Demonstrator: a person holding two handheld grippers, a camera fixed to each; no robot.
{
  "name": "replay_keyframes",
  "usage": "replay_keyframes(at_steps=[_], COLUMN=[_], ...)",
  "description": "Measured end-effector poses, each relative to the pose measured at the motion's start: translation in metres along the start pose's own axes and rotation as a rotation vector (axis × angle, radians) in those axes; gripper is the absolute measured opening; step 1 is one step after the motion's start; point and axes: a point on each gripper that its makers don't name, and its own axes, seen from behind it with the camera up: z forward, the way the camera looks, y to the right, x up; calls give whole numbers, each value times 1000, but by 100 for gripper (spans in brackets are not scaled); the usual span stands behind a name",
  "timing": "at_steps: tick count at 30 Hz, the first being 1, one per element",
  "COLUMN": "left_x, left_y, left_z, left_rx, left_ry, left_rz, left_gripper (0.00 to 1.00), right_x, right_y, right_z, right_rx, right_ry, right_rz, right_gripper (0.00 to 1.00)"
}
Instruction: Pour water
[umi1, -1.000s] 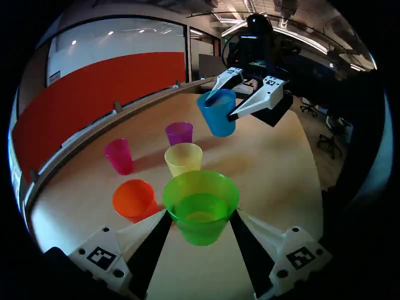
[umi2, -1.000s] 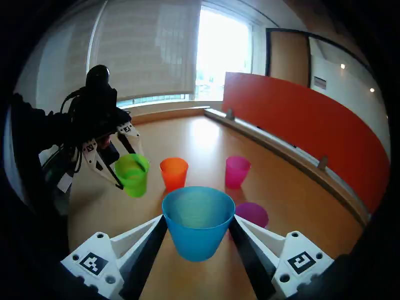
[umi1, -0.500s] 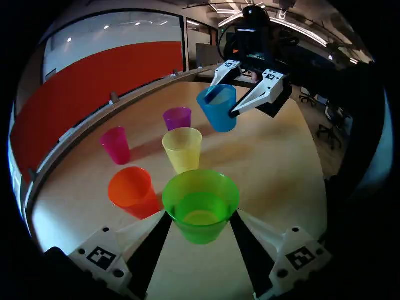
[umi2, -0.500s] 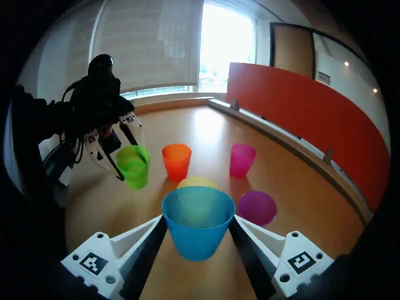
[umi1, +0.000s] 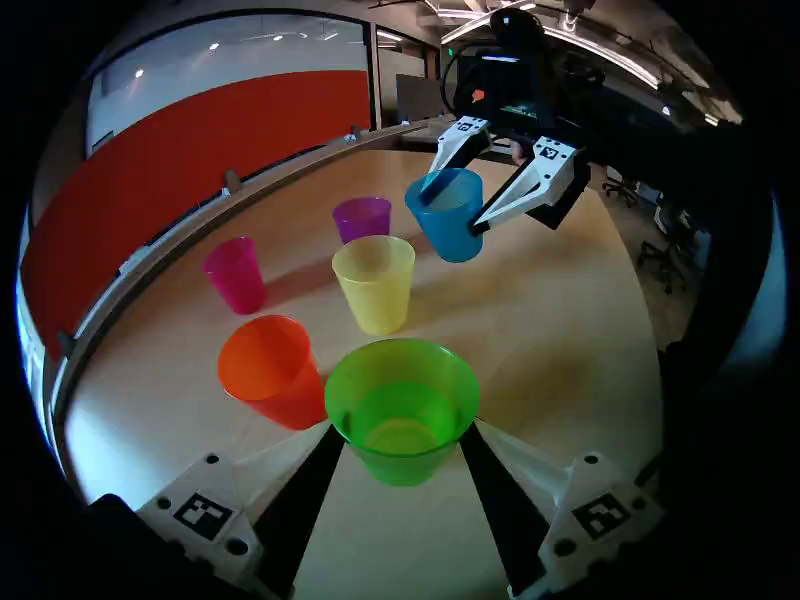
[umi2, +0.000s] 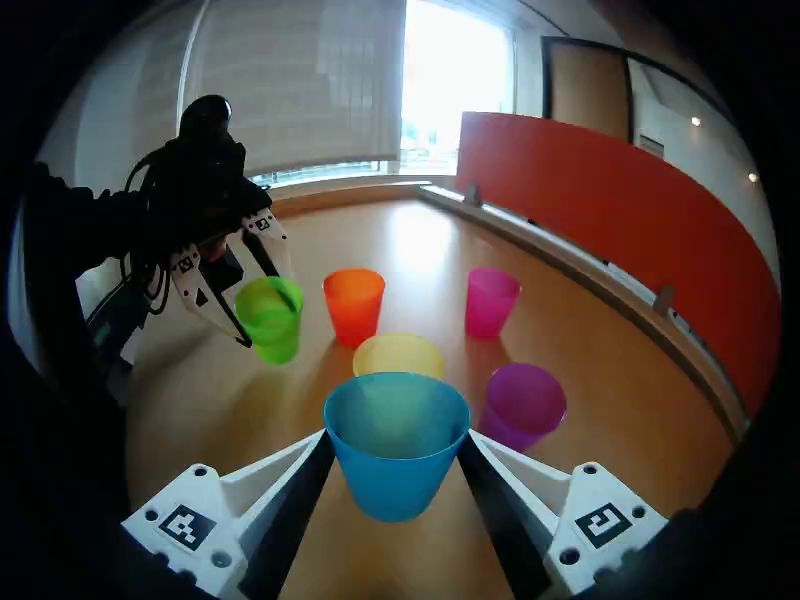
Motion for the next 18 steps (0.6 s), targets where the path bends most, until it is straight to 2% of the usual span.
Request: replay_keyframes(at_steps=[18], left_x=[-10], left_y=[-5], left_z=[7], left_rx=[-1], left_ry=[-29], left_rz=[-5], left_gripper=[81], right_x=[-18], right_y=[-2], right_z=[12], right_rx=[17], right_ry=[-33], right_rz=[2], right_gripper=[88])
